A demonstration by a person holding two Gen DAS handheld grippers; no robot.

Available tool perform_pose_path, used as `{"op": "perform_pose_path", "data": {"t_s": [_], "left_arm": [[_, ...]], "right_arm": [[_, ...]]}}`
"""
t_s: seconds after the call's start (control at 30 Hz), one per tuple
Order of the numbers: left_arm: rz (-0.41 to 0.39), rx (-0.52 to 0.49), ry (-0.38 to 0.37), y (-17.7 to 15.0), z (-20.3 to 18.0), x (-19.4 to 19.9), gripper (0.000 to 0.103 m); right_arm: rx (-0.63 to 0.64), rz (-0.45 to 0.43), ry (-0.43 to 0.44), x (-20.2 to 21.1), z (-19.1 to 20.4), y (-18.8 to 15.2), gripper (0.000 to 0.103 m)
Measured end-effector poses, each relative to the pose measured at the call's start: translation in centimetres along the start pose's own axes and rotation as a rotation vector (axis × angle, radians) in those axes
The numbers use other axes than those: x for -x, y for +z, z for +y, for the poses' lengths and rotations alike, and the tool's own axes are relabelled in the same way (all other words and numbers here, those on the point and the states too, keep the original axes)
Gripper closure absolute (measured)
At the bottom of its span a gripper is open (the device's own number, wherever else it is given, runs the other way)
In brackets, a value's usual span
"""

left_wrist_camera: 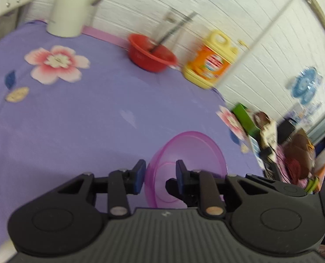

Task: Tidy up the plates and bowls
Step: 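Carry the pink bowl with the left gripper into the white bowl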

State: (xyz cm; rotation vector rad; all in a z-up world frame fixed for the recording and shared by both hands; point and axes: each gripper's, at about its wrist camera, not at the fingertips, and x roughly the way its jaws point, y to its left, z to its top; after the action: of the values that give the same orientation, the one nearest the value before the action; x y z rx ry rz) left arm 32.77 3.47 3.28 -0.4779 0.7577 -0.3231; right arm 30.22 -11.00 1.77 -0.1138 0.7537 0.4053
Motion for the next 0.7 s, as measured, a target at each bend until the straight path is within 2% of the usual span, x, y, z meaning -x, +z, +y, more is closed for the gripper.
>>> {"op": "perform_pose_path", "data": {"t_s": [0.13,0.3,0.47,0.6,0.63,0.7], "left_arm": [[0.049,-0.028,-0.054,-3.8,-3.6,-0.1,0.082],[0.105,-0.058,-0.079,-7.5,-5.8,0.0,0.082],[0.123,-0.094,-0.037,-9.3,-6.1,-0.2,0.082],[0.129,-0.114,-0.040,-9.7,-5.9,-0.3,0.082],[0.124,-0.122,-0.042,-9.7,-5.9,-0.3,0.081],[0.108,-0.134,-0.055,-9.6,-6.0,0.2,0.061]], "right_arm": [[-0.041,0.006,-0.041,3.7,-2.3,-3.7,0.021],[-0.059,0.027,-0.051,5.8,-3.5,-7.0,0.021],[-0.070,0.028,-0.022,5.8,-3.6,-9.0,0.021],[-0.062,0.005,-0.020,6.3,-3.6,-10.2,0.022],[-0.063,-0.006,-0.021,6.5,-3.6,-10.3,0.022],[-0.060,-0.043,-0.038,7.3,-3.6,-10.7,0.021]]}}
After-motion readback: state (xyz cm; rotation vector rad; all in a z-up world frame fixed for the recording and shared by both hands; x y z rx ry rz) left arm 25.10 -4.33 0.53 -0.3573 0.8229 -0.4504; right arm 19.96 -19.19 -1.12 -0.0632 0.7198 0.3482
